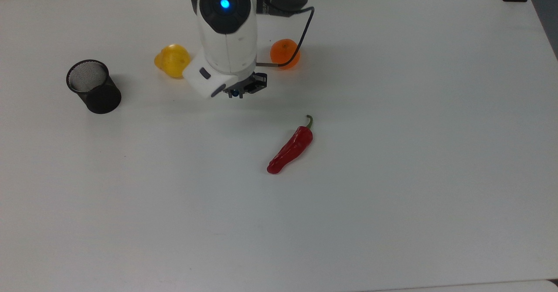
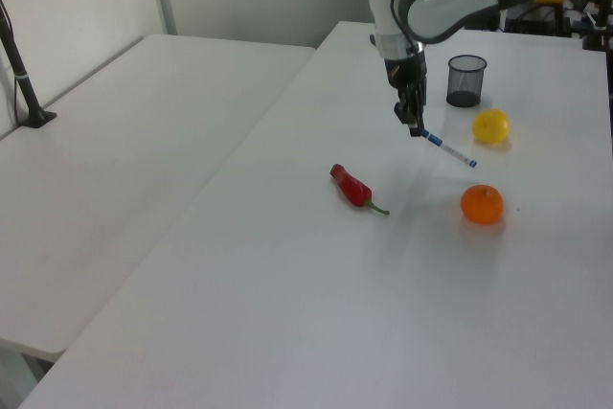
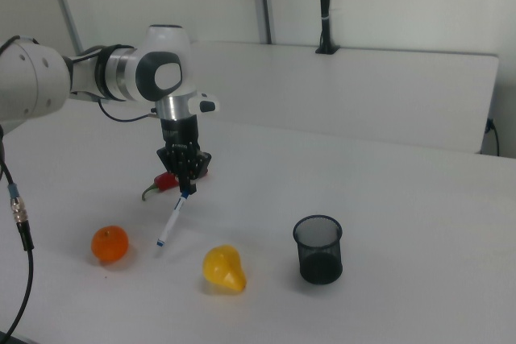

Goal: Take marker pen
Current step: 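Carry the marker past the yellow pear toward the red chili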

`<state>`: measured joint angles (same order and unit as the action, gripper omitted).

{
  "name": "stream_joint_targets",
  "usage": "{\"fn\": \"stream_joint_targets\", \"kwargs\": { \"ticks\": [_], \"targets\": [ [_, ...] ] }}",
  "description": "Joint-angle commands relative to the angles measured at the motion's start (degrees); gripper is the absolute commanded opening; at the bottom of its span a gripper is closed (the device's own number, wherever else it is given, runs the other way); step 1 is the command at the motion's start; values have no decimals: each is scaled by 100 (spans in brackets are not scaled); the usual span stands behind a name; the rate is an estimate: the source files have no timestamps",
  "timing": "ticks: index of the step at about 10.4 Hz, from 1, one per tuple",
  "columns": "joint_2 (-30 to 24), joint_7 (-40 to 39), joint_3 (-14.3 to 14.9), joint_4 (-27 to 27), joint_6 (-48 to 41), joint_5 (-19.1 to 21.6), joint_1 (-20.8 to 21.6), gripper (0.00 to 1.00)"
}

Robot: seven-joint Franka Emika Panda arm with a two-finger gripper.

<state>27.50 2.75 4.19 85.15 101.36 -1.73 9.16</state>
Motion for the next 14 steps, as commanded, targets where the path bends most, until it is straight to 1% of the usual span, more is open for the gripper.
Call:
{"fn": "stream_joint_targets", "kwargs": {
  "ticks": [1, 2, 3, 4, 5, 6, 7, 8, 9, 10, 12, 14],
  "targets": [
    [211, -318, -49, 45, -221, -379, 138, 18],
    [247, -319, -128, 124, -213, -467, 139, 18],
    [308, -310, -172, 151, -213, -521, 139, 21],
    [361, -301, -181, 160, -187, -521, 139, 26],
    [379, -284, -190, 160, -152, -521, 139, 33],
    [414, -284, -190, 151, -143, -521, 139, 44],
    [423, -284, -190, 151, -142, -521, 130, 63],
    [415, -284, -190, 142, -142, -530, 130, 79],
    [397, -284, -190, 116, -142, -530, 130, 98],
    [310, -301, -190, 107, -142, -521, 78, 100],
    [-111, -240, -190, 125, -134, -477, -106, 100],
    [-664, -127, -190, 229, -151, -433, -317, 100]
  ]
}}
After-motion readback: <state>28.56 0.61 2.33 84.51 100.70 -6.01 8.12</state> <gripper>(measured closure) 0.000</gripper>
